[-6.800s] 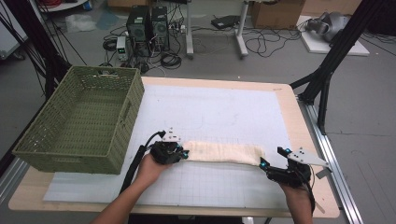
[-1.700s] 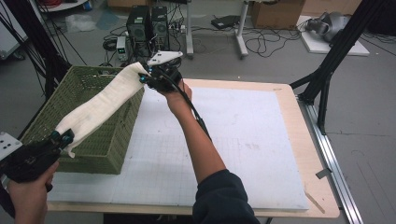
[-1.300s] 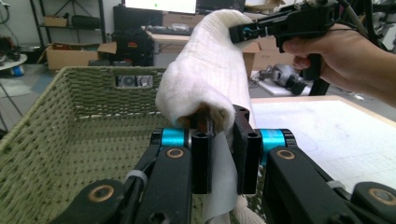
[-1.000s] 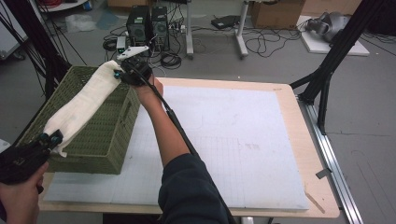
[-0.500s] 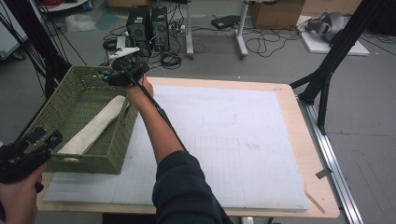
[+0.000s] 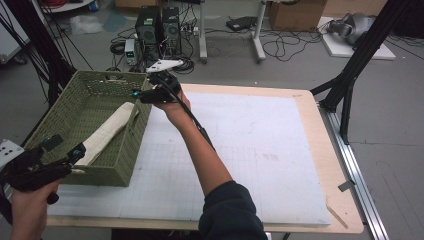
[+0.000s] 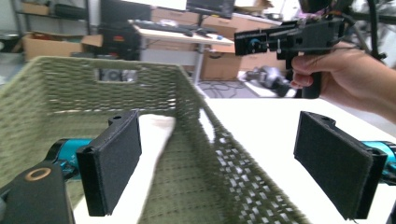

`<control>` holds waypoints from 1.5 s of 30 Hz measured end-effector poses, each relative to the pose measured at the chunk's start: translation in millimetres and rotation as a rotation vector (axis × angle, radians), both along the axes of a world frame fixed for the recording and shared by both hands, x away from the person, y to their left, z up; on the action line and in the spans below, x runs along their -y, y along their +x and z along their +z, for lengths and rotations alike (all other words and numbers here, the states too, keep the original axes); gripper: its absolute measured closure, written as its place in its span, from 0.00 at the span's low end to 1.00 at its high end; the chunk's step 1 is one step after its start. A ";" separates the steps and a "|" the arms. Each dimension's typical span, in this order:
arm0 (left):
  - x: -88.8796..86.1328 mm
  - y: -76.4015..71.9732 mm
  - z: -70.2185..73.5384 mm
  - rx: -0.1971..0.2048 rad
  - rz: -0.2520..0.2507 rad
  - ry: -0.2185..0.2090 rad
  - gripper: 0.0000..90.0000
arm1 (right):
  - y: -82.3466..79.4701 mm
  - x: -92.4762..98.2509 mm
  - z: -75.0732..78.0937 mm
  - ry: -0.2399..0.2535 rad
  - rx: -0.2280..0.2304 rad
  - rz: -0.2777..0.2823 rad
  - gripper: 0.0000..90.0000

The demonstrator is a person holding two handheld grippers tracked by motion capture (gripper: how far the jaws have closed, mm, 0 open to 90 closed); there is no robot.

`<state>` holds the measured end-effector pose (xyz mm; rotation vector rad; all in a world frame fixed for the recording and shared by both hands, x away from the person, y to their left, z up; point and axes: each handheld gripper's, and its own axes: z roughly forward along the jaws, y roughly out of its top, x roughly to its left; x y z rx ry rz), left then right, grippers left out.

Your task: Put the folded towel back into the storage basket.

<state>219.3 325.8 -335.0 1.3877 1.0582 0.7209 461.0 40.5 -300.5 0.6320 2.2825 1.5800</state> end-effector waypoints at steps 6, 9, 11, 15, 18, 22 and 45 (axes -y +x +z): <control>16.0 9.4 -0.6 0.044 -0.097 0.020 0.17 | -10.7 28.1 -3.3 -0.030 0.008 -0.018 0.21; 25.1 14.2 -0.2 0.047 -0.133 0.029 0.17 | -16.0 41.6 -5.2 -0.043 0.007 -0.008 0.20; 30.8 17.0 0.5 0.047 -0.147 0.032 0.17 | -19.1 49.6 -6.4 -0.052 0.004 -0.010 0.19; 39.9 22.7 1.2 0.029 -0.176 0.024 0.18 | -24.8 64.5 -7.8 -0.055 0.008 -0.012 0.19; 46.1 26.8 1.2 0.020 -0.202 0.006 0.18 | -26.9 72.3 -7.8 -0.051 0.007 -0.018 0.19; 54.8 30.7 1.0 0.021 -0.252 0.008 0.18 | -32.4 82.2 -6.8 -0.042 0.002 -0.023 0.18; 115.4 53.5 -3.0 -0.013 -0.428 0.018 0.18 | -82.5 188.3 -15.1 -0.060 0.057 -0.144 0.18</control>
